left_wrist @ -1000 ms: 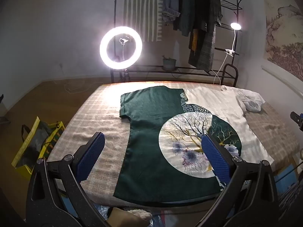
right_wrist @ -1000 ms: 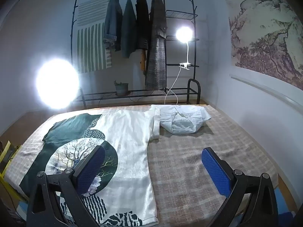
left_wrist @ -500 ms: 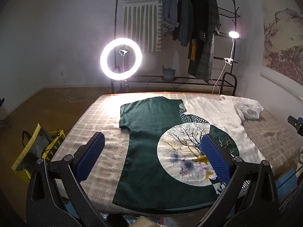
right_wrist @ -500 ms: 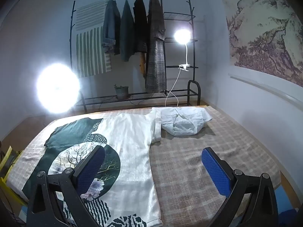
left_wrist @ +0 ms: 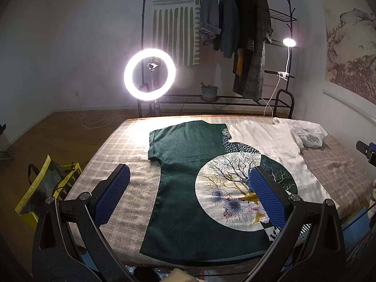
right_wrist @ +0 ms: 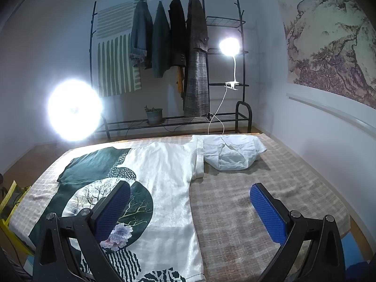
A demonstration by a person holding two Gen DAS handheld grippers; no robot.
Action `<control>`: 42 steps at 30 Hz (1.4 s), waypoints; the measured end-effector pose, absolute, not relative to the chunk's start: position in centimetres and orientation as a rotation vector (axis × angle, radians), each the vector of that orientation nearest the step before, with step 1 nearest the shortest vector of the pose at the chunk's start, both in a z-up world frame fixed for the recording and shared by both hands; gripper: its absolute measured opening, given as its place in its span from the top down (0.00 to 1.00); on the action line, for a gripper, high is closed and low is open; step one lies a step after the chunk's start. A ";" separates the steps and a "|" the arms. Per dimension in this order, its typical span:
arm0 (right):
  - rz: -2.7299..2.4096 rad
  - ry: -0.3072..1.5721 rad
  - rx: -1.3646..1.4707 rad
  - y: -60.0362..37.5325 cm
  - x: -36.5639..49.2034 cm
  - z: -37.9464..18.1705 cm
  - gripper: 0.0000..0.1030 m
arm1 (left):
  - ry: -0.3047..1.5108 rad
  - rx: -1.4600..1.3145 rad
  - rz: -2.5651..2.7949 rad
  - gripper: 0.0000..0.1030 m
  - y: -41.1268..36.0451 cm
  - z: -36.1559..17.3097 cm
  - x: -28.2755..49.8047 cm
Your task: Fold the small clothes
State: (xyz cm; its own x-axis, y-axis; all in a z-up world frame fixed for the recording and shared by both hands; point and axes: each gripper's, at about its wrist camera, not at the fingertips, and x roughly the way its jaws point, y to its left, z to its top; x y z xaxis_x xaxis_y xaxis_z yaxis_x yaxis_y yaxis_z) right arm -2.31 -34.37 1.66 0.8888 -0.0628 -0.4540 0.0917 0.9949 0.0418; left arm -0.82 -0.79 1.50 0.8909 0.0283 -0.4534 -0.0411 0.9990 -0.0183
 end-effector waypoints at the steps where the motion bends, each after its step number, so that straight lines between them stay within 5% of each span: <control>1: -0.080 0.469 0.060 -34.2 -2.1 1.6 0.00 | 0.471 -0.027 0.036 0.00 -0.7 1.5 -0.8; 42: -0.077 0.455 0.043 -33.5 -2.6 1.8 0.00 | 0.481 -0.025 0.039 0.00 -0.3 0.7 -0.5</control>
